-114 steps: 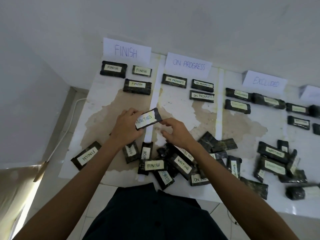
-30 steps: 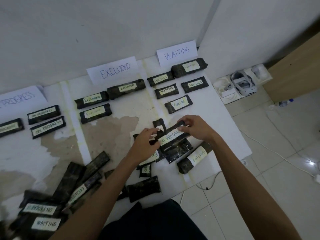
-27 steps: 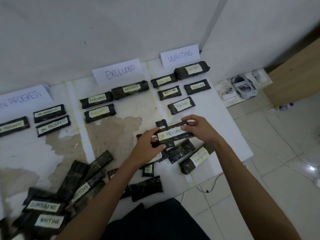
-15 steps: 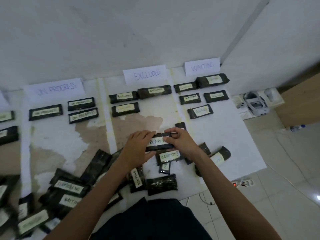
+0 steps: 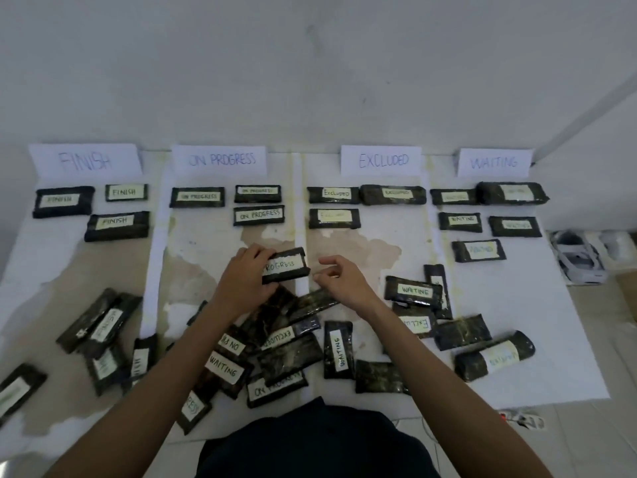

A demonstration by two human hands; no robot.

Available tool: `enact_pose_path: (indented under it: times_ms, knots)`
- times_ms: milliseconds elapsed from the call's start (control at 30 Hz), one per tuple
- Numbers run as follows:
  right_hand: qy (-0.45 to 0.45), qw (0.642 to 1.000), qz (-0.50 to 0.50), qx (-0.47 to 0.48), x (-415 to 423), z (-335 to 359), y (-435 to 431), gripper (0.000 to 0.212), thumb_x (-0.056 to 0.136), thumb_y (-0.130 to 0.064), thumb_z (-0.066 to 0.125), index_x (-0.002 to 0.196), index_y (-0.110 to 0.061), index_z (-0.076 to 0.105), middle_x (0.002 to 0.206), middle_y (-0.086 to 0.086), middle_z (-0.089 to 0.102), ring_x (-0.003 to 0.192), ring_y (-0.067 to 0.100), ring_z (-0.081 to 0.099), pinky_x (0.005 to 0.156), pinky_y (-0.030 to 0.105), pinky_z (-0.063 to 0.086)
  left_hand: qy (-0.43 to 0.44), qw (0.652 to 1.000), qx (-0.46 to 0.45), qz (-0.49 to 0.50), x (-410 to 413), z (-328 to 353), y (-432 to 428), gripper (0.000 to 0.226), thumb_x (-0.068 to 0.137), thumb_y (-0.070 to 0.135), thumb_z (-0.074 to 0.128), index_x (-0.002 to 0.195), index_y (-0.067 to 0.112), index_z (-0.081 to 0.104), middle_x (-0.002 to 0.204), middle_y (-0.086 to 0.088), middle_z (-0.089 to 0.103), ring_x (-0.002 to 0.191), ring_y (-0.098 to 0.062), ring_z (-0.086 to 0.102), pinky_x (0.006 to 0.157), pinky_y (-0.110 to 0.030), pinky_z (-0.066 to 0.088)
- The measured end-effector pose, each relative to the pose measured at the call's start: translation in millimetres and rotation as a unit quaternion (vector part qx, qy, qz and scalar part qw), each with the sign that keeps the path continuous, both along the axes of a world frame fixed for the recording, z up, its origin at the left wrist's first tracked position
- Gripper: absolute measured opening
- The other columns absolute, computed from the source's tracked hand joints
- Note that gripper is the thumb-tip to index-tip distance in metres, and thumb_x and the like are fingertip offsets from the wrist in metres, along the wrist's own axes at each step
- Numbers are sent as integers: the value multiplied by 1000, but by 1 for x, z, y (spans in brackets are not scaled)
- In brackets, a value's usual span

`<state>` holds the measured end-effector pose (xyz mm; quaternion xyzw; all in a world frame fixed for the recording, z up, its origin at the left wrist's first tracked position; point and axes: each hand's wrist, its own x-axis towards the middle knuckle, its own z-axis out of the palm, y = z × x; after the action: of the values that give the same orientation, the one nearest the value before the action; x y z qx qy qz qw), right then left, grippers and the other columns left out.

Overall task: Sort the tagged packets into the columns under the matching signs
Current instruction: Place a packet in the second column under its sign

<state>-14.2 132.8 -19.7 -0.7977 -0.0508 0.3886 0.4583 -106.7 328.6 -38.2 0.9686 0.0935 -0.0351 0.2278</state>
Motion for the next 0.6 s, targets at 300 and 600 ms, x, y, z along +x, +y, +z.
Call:
enact_pose_path:
  times_ms: [300,600]
  knots:
    - [-16,996,79,-30,1,-33,26,27,86,-17,60,113,-15,59,88,-1,62,78,14,59,70,26,46,50,998,25,38,44,-38,50,67,75,21,72,135,9,43,125,-17,48,111,-36,44,94,-45,41]
    - [-356,822,443,-39,-13,-57,36,52,67,-6,68,118,-14,59,123,11,55,105,30,51,86,40,48,76,996,6,54,52,-61,58,71,78,22,72,138,7,39,131,-16,42,116,-34,41,99,-45,40]
